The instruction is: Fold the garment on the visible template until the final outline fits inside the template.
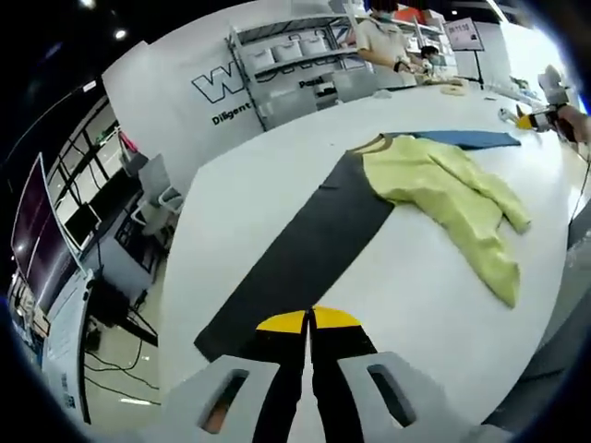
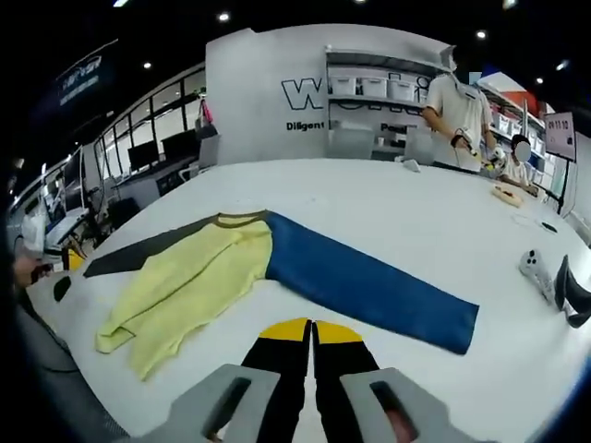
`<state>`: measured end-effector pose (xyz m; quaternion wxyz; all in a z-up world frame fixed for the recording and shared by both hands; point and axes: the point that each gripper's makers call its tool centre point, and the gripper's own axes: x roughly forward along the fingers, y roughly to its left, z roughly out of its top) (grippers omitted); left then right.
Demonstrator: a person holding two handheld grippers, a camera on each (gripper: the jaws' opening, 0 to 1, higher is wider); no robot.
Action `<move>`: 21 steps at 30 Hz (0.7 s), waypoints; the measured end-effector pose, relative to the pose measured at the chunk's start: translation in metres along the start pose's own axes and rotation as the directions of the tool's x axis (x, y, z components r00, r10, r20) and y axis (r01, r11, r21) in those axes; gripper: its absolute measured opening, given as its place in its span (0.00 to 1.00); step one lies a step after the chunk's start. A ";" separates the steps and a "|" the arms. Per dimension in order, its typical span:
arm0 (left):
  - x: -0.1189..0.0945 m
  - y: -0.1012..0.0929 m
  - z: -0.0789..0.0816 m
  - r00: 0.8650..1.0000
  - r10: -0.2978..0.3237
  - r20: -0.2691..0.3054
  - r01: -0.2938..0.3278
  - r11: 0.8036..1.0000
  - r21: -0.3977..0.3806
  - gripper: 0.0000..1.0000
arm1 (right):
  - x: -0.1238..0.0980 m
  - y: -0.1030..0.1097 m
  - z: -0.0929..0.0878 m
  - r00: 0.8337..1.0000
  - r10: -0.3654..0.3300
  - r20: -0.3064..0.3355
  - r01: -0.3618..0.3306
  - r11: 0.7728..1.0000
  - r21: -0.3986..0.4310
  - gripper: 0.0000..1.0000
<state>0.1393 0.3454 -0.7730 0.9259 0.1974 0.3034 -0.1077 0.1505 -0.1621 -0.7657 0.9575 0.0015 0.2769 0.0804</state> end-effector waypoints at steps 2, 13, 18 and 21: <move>-0.001 -0.004 0.004 1.000 -0.012 0.015 0.012 1.000 -0.016 0.01 | -0.001 0.005 -0.003 1.000 0.012 -0.004 -0.012 1.000 0.003 0.00; -0.006 -0.053 0.017 0.987 -0.143 0.069 0.145 0.989 -0.036 0.01 | -0.005 0.041 -0.019 0.995 0.094 -0.037 -0.094 0.996 0.008 0.00; -0.009 -0.069 0.016 0.981 -0.180 0.070 0.182 0.983 -0.028 0.01 | -0.006 0.057 -0.024 0.990 0.133 -0.054 -0.133 0.991 0.004 0.00; -0.012 -0.079 0.015 0.977 -0.204 0.067 0.206 0.978 -0.025 0.01 | -0.007 0.063 -0.026 0.987 0.151 -0.053 -0.150 0.988 0.023 0.00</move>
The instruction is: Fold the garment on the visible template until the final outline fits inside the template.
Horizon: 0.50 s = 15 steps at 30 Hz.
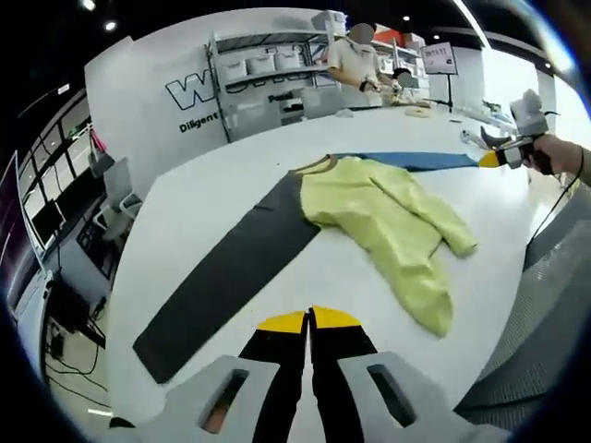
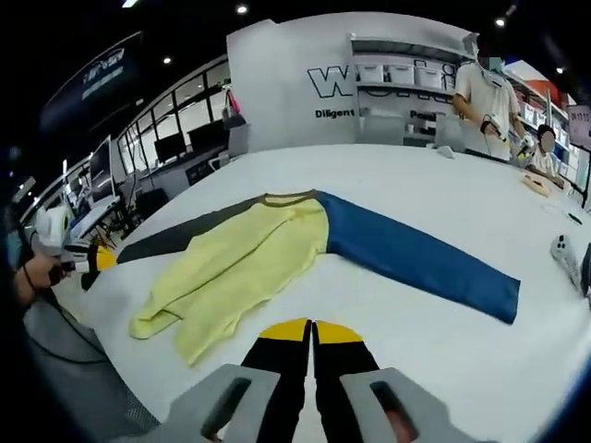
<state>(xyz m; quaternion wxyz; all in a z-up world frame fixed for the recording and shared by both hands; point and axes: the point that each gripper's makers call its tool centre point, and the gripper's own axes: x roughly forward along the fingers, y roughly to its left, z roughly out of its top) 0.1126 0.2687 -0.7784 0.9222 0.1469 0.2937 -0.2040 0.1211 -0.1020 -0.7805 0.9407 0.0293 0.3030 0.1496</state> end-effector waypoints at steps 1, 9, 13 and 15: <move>0.000 -0.002 -0.001 1.000 -0.012 -0.003 0.012 1.000 0.002 0.01 | 0.001 0.004 -0.001 1.000 0.010 -0.006 -0.010 1.000 -0.006 0.00; 0.006 -0.035 -0.002 0.995 -0.097 -0.023 0.097 0.995 0.017 0.01 | 0.010 0.037 -0.013 0.994 0.084 -0.066 -0.088 0.994 -0.060 0.00; 0.008 -0.055 -0.013 0.982 -0.171 -0.084 0.168 0.985 -0.043 0.01 | 0.015 0.048 -0.017 0.991 0.105 -0.088 -0.111 0.992 -0.068 0.00; 0.010 -0.061 -0.010 0.982 -0.183 -0.055 0.181 0.983 -0.035 0.01 | 0.017 0.054 -0.020 0.987 0.121 -0.102 -0.128 0.989 -0.067 0.00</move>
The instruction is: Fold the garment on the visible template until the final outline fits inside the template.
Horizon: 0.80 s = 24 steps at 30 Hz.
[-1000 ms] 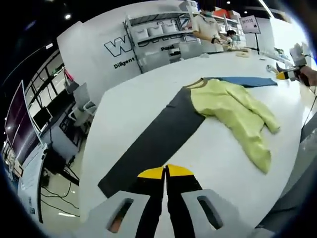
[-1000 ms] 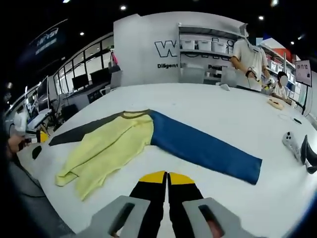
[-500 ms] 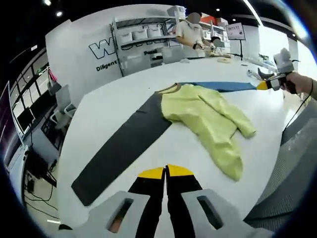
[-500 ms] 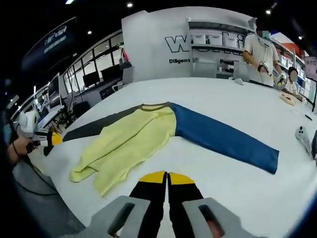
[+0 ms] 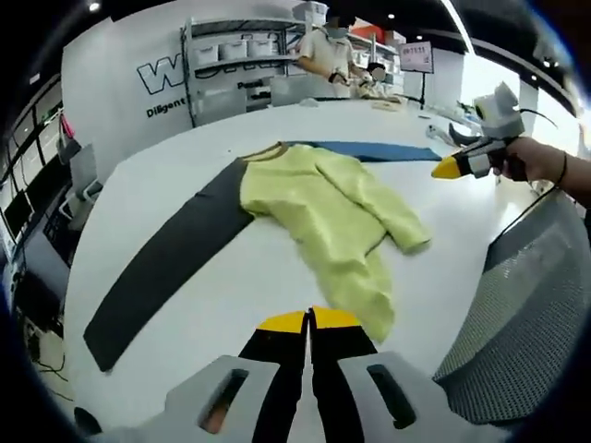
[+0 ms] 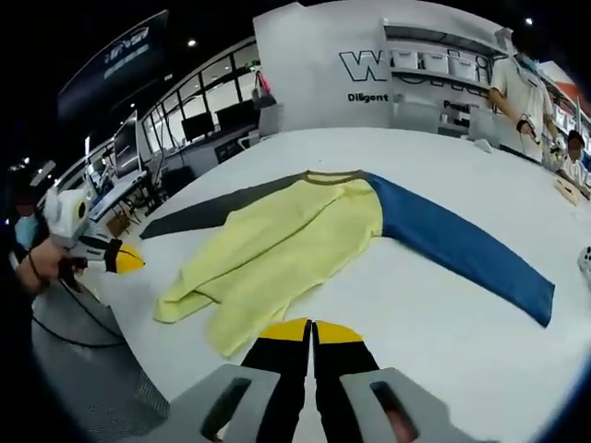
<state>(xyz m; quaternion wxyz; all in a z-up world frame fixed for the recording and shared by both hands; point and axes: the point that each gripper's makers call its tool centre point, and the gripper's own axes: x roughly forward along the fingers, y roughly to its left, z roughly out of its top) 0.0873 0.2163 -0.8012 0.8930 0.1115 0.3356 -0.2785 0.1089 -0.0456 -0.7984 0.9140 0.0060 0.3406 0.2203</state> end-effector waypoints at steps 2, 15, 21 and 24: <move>0.003 -0.005 -0.002 1.000 -0.018 -0.016 0.018 1.000 0.004 0.01 | 0.001 0.003 0.000 1.000 0.011 -0.006 -0.011 1.000 0.005 0.00; 0.014 -0.039 -0.016 0.986 -0.133 -0.100 0.138 0.990 0.043 0.13 | 0.013 0.030 -0.012 0.992 0.092 -0.085 -0.090 0.996 0.027 0.11; 0.019 -0.049 -0.018 0.981 -0.158 -0.115 0.160 0.987 0.014 0.21 | 0.020 0.042 -0.027 0.982 0.127 -0.143 -0.116 0.990 0.081 0.20; 0.021 -0.053 -0.023 0.975 -0.169 -0.141 0.175 0.984 0.030 0.20 | 0.022 0.049 -0.031 0.977 0.140 -0.159 -0.128 0.988 0.086 0.22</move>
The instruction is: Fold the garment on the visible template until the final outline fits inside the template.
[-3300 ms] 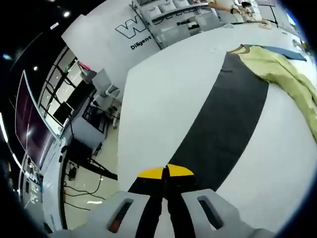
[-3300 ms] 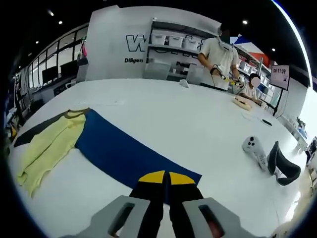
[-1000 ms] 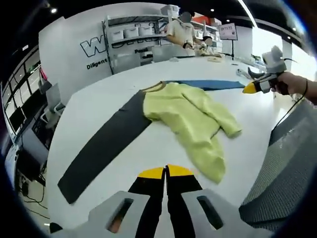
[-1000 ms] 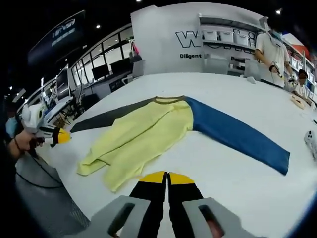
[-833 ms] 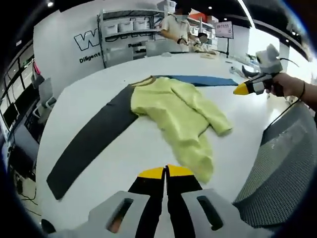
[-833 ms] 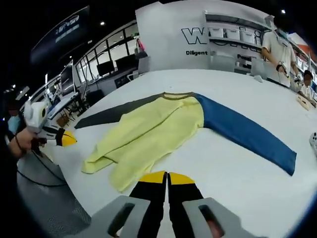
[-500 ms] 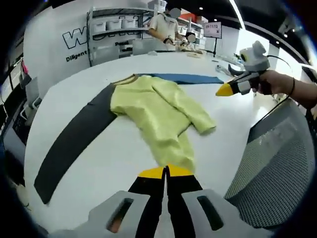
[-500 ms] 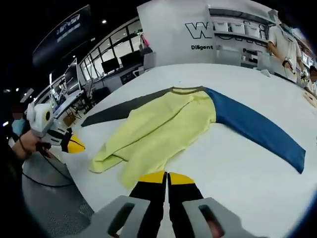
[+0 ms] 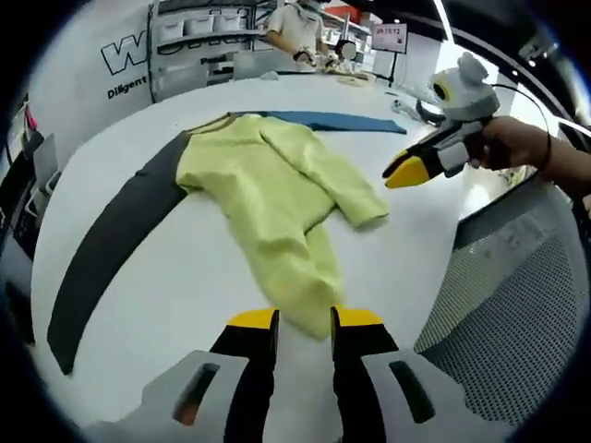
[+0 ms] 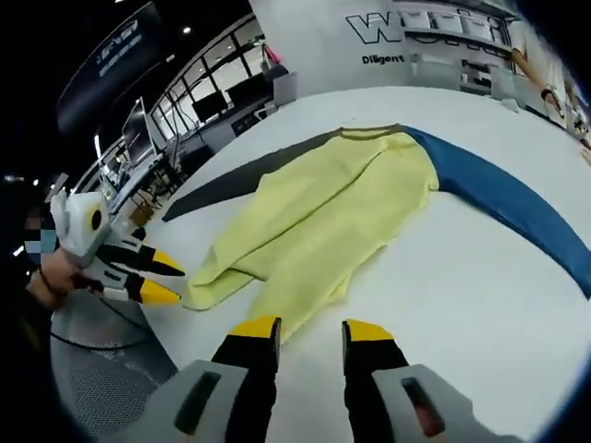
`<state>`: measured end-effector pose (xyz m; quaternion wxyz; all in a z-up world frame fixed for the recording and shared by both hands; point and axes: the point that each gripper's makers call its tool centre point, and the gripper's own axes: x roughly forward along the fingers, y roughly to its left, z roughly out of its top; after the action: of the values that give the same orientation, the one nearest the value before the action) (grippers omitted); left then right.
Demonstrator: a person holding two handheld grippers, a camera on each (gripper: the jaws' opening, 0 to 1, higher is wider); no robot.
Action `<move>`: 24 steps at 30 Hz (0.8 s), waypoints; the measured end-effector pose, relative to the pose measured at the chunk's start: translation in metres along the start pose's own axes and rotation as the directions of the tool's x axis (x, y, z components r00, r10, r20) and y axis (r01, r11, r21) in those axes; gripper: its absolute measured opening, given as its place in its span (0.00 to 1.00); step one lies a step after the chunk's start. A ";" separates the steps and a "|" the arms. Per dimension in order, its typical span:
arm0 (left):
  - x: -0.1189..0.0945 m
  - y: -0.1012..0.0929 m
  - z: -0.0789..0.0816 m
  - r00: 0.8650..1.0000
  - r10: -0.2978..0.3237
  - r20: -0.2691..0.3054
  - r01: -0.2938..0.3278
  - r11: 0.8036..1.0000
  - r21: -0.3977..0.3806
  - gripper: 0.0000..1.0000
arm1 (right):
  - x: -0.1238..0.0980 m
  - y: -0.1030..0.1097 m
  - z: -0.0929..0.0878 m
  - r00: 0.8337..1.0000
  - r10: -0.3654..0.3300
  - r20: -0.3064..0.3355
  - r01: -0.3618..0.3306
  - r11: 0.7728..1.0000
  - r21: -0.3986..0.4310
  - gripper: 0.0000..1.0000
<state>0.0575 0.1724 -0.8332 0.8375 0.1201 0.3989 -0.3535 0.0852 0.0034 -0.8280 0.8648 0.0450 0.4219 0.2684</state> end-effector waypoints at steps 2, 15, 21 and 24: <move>0.002 -0.001 -0.004 1.000 0.006 -0.025 -0.006 1.000 0.004 0.20 | 0.002 0.005 -0.002 1.000 0.007 -0.013 -0.007 1.000 -0.005 0.23; 0.007 -0.006 -0.009 0.998 -0.014 -0.057 0.014 1.000 -0.004 0.18 | 0.019 0.020 -0.011 0.994 0.045 -0.098 -0.046 0.999 -0.011 0.20; 0.010 -0.004 -0.008 0.998 0.007 -0.058 -0.007 1.000 0.005 0.17 | 0.024 0.022 -0.012 0.992 0.046 -0.116 -0.047 0.999 -0.008 0.16; 0.011 -0.004 -0.008 0.998 0.013 -0.058 -0.013 1.000 -0.001 0.14 | 0.026 0.023 -0.013 0.992 0.044 -0.122 -0.048 0.999 -0.026 0.15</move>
<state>0.0547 0.1680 -0.8471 0.8280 0.1323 0.4224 -0.3442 0.0789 0.0346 -0.8475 0.8318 0.0259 0.4685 0.2965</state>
